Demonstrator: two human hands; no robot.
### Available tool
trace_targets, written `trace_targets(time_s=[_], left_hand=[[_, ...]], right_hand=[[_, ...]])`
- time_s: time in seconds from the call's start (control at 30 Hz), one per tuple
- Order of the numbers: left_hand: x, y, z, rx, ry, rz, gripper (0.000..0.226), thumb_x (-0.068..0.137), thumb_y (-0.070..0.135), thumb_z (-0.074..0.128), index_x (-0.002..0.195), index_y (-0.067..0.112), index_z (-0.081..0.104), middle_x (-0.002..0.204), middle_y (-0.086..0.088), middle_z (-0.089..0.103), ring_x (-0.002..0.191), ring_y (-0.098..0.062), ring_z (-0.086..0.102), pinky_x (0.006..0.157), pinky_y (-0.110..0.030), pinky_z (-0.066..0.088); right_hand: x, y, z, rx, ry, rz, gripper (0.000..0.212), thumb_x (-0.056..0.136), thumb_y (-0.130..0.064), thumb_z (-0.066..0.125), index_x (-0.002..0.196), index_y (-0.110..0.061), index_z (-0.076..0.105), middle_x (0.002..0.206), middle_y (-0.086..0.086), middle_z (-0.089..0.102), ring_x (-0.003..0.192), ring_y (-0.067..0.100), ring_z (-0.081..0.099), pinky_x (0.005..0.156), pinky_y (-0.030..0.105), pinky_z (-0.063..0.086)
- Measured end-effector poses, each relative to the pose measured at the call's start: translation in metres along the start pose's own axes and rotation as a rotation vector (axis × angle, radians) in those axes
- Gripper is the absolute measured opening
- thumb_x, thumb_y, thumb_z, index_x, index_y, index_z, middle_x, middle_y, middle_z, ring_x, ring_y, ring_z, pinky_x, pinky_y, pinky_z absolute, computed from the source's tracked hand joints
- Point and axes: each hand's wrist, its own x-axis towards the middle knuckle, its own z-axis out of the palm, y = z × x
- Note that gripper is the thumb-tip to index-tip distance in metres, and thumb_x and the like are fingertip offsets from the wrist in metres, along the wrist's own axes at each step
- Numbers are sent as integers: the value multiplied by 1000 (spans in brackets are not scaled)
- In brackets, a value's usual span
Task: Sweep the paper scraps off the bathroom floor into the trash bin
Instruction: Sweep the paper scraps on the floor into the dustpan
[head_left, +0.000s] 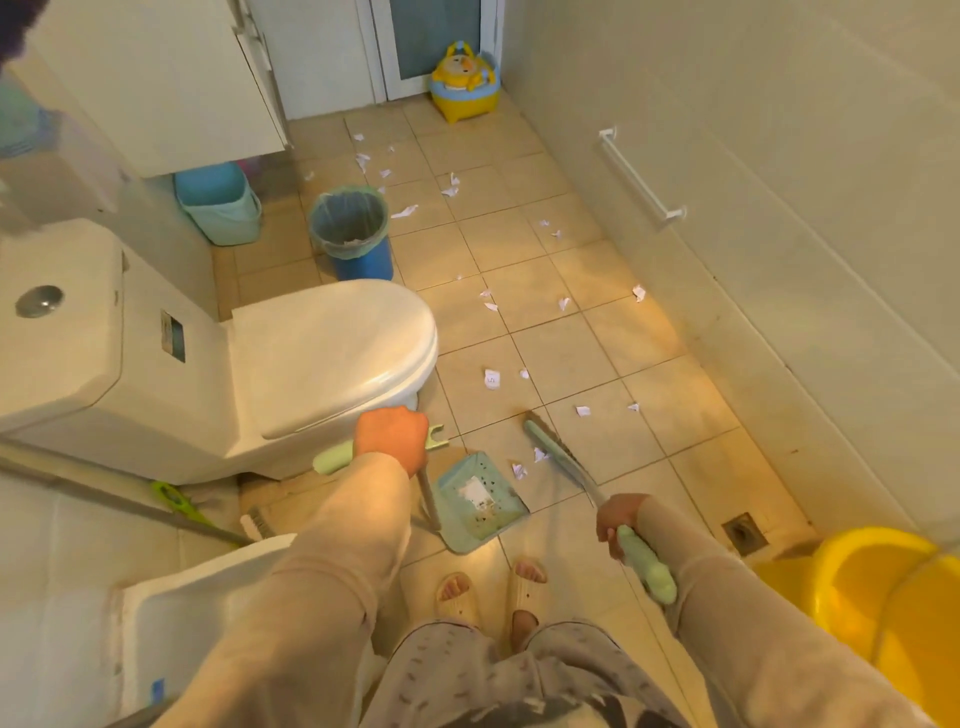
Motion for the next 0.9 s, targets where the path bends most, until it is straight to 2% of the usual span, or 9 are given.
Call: trace_targets(time_s=[0.07,0.23,0.37,0.5,0.57,0.63,0.7,0.8,0.9], left_hand=[[4,4,-2,-9,20,-6,22,88,27,59,107,17,65,107,-3,69,102,-24,65,80,-29,50],[8,20,-5,-35,37,12,21,88,23,58,107,18,64,105,-3,69,100,-23,66,76,-27,48],[9,28,-6,-56,33,13,23,88,18,56,109,15,64,107,-5,69,101,-25,65,77,-29,49],[12,30,-8,-76,34,22,21,89,19,56,108,17,64,106,-2,69,101,-23,65,75,-28,48],[12,31,-9,-85,41,28,21,89,20,56,108,17,64,107,-3,68,101,-23,65,75,-28,47],[12,31,-8,-85,55,34,21,90,20,55,109,17,63,108,-3,68,102,-24,65,76,-28,48],[13,30,-7,-80,60,39,21,90,21,55,109,17,63,109,-3,68,103,-24,64,78,-29,48],[16,29,-9,-75,72,42,20,91,22,55,108,18,63,109,-3,68,103,-23,64,77,-28,48],[22,28,-13,-83,65,41,19,89,19,55,106,18,64,106,-2,68,101,-22,65,74,-27,45]], right_hand=[[-18,-1,-15,35,-68,45,24,93,-5,42,68,-7,46,29,2,50,53,18,48,54,25,41],[-44,10,-54,245,-158,75,24,96,-3,37,74,-8,44,32,-1,41,29,9,41,33,16,37],[-51,16,-71,361,-197,90,20,96,-3,40,77,-8,45,36,0,42,26,8,40,31,14,36],[-42,6,-43,169,-112,22,26,93,-1,42,68,-6,45,31,-1,42,29,10,43,36,18,38],[-32,6,-15,202,-18,-64,23,87,-1,47,65,-7,47,30,-2,48,33,11,49,38,20,41],[-22,9,11,236,94,-164,21,83,-2,51,65,-12,46,41,-3,55,38,9,53,31,12,40],[-13,8,31,123,125,-155,25,84,-4,51,64,-15,43,52,0,54,50,11,49,26,7,35],[-5,6,43,67,-41,-29,22,86,-1,46,65,-8,44,31,-1,48,47,14,44,39,17,40],[-8,28,31,450,-215,23,23,90,3,41,69,-7,43,31,1,42,29,12,43,38,15,37]])
